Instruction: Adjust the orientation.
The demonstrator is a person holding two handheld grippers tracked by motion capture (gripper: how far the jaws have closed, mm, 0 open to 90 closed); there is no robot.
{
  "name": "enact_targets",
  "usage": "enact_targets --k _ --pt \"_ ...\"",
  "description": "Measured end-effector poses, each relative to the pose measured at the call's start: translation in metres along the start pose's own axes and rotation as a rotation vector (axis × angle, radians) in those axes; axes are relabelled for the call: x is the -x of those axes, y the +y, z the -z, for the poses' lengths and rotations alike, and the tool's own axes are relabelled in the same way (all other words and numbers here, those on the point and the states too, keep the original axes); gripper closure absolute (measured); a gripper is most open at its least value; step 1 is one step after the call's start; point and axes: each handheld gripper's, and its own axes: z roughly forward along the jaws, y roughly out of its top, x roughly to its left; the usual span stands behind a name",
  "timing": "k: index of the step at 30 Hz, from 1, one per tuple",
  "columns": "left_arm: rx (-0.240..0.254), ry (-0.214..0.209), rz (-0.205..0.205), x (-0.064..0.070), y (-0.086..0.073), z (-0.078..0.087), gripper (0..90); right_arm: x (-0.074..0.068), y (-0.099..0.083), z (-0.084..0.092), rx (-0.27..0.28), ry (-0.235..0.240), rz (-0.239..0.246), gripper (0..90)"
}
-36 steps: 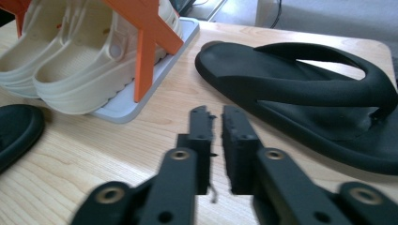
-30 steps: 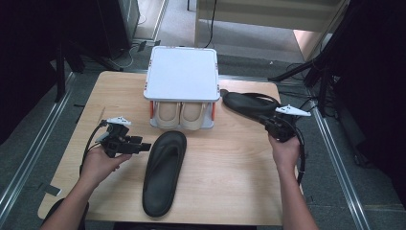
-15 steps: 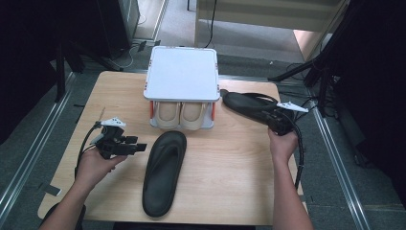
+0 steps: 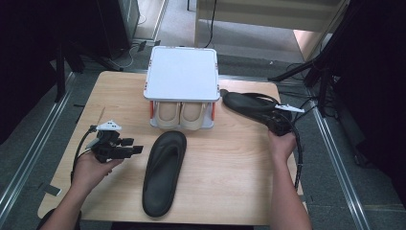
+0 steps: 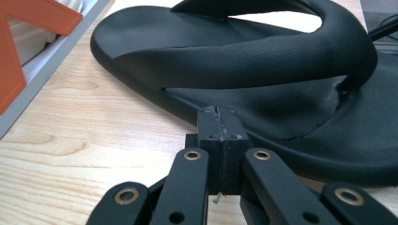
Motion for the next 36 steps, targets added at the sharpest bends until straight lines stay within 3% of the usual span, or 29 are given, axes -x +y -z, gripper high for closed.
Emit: enact_targets --k 9,11,17,26,33,36 --pt "0.002 0.014 0.005 0.001 -0.007 0.004 43.7 0.005 0.0 -0.013 -0.053 -0.028 -0.018 90.0" --pt "0.004 0.018 0.013 0.002 -0.009 0.005 43.8 0.009 0.001 -0.014 -0.05 -0.021 -0.026 90.0" --pt "0.003 0.025 0.021 0.001 -0.013 0.009 43.8 0.011 0.006 -0.017 -0.053 -0.063 -0.016 90.0" --pt "0.018 0.047 0.04 0.002 -0.02 0.015 43.8 0.024 0.015 -0.026 -0.051 -0.062 -0.08 90.0" --pt "0.023 0.057 0.045 0.002 -0.023 0.017 43.8 0.026 0.022 -0.034 -0.045 -0.08 -0.08 90.0" --pt "0.022 0.056 0.046 0.002 -0.024 0.018 43.8 0.026 0.023 -0.032 -0.032 -0.049 -0.108 90.0"
